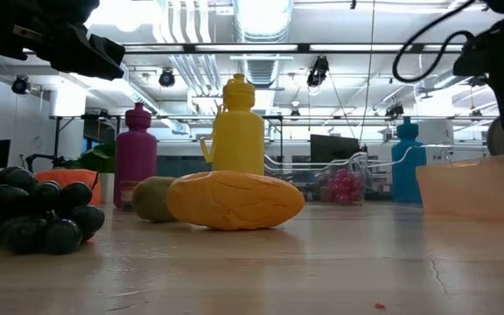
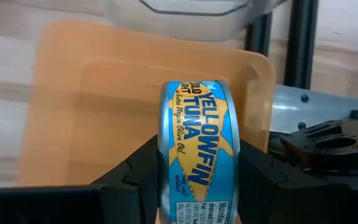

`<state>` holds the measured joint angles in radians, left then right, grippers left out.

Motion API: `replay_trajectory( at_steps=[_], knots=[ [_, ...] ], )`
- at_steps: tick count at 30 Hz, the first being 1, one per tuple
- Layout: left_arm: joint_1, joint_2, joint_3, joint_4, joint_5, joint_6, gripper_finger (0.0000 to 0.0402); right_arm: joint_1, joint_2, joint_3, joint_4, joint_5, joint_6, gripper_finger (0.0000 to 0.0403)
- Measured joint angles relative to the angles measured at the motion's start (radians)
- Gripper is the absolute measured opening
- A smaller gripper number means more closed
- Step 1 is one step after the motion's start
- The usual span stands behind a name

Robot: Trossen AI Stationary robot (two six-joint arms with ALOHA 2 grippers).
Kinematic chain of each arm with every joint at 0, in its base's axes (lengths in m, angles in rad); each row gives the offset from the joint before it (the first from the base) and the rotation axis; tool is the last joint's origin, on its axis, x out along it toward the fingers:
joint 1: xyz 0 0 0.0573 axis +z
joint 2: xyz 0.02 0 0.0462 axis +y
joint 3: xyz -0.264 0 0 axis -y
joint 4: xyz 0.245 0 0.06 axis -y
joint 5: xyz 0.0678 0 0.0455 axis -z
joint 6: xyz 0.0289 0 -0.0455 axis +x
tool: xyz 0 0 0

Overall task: Pick & Place Food Item
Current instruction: Put the yellow and blue tuna can into the orange bin

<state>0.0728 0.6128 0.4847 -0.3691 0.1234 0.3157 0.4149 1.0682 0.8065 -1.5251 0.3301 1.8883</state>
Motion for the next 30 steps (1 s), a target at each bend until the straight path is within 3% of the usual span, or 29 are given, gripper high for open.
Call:
replay_trajectory(
  at_steps=[17,30],
  knots=[
    [0.001,0.0,0.0,0.0,0.0,0.025,0.001,-0.004,0.151,-0.058,0.011,-0.066,0.021,0.0143],
    [0.0,0.0,0.0,0.0,0.0,0.024,0.001,-0.003,0.089,-0.059,0.023,-0.042,0.065,0.0143]
  ],
)
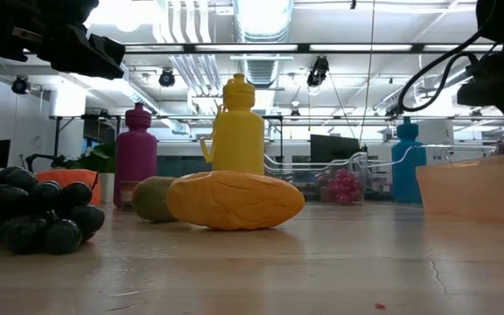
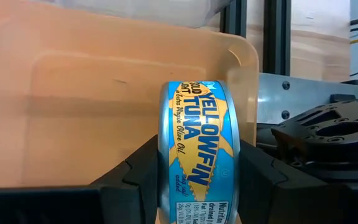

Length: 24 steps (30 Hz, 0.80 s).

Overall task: Pick & Place Food Item
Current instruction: Put the yellow and blue tuna can into the orange bin

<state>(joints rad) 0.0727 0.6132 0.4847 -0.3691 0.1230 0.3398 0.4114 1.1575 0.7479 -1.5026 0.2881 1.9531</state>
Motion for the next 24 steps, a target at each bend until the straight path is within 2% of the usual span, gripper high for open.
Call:
replay_trajectory(
  at_steps=[5,11,20,24],
  knots=[
    [0.0,0.0,0.0,0.0,0.0,-0.001,0.001,-0.011,-0.024,-0.002,0.004,-0.002,-0.004,0.0144],
    [0.0,0.0,0.0,0.0,0.0,-0.01,0.001,-0.081,-0.023,-0.004,0.011,-0.046,-0.066,0.0144],
    [0.0,0.0,0.0,0.0,0.0,-0.139,0.001,-0.157,-0.028,-0.005,0.026,-0.112,-0.16,0.0144],
    [0.0,0.0,0.0,0.0,0.0,-0.139,0.001,-0.188,-0.054,-0.013,0.125,-0.127,-0.241,0.0144]
  ],
)
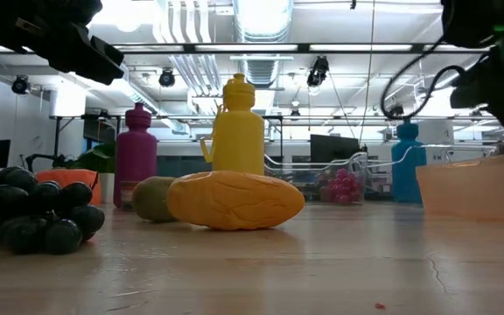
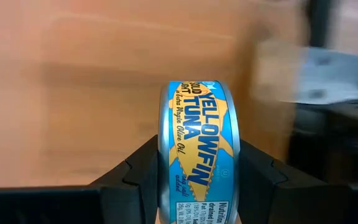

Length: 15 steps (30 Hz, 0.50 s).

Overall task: Pick & Place Food Item
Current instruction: Put the yellow and blue tuna can into the orange bin

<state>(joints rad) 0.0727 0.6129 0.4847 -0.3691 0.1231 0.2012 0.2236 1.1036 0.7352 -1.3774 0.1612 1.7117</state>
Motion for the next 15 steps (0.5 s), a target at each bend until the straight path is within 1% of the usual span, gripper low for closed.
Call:
replay_trajectory(
  at_steps=[2,8,15],
  knots=[
    [0.0,0.0,0.0,0.0,0.0,0.0,0.001,-0.019,-0.012,-0.002,0.006,-0.016,-0.026,0.0144],
    [0.0,0.0,0.0,0.0,0.0,0.0,0.001,-0.065,-0.042,-0.003,0.001,-0.015,-0.036,0.0144],
    [0.0,0.0,0.0,0.001,0.0,0.0,0.001,-0.122,-0.035,-0.004,0.005,-0.04,-0.069,0.0144]
  ],
)
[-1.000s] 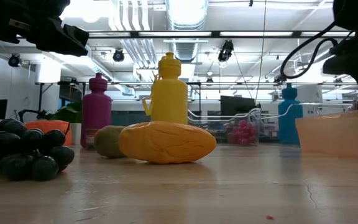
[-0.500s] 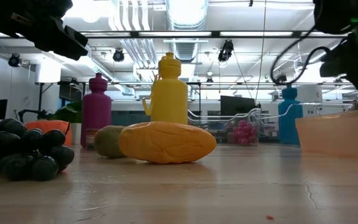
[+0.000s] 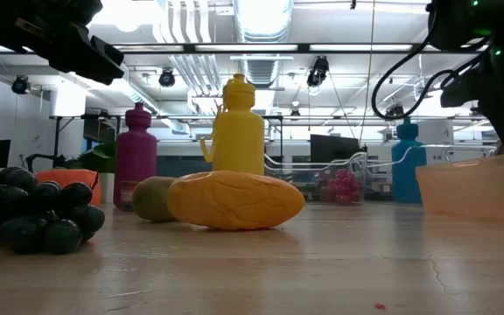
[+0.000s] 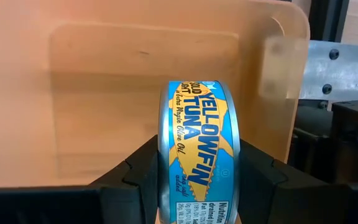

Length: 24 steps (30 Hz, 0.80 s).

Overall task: Pick & Place Food Item
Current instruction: Put the yellow and blue tuna can into the orange bin

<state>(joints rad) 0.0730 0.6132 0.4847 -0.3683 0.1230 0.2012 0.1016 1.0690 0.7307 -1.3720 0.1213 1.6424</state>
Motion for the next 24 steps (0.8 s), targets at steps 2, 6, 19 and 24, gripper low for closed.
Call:
replay_trajectory(
  at_steps=[2,6,19,24],
  knots=[
    [0.0,0.0,0.0,0.0,0.0,0.0,0.001,-0.015,0.003,-0.001,0.006,-0.015,-0.018,0.0145],
    [0.0,0.0,0.0,0.0,0.0,0.0,0.001,-0.051,0.021,-0.001,0.011,-0.03,-0.033,0.0146],
    [0.0,0.0,0.0,0.0,0.0,0.0,0.001,-0.1,0.036,0.01,0.044,-0.072,-0.105,0.0146],
    [0.0,0.0,0.0,0.0,0.0,0.0,0.001,-0.1,0.036,0.008,0.042,-0.068,-0.109,0.0146]
  ],
)
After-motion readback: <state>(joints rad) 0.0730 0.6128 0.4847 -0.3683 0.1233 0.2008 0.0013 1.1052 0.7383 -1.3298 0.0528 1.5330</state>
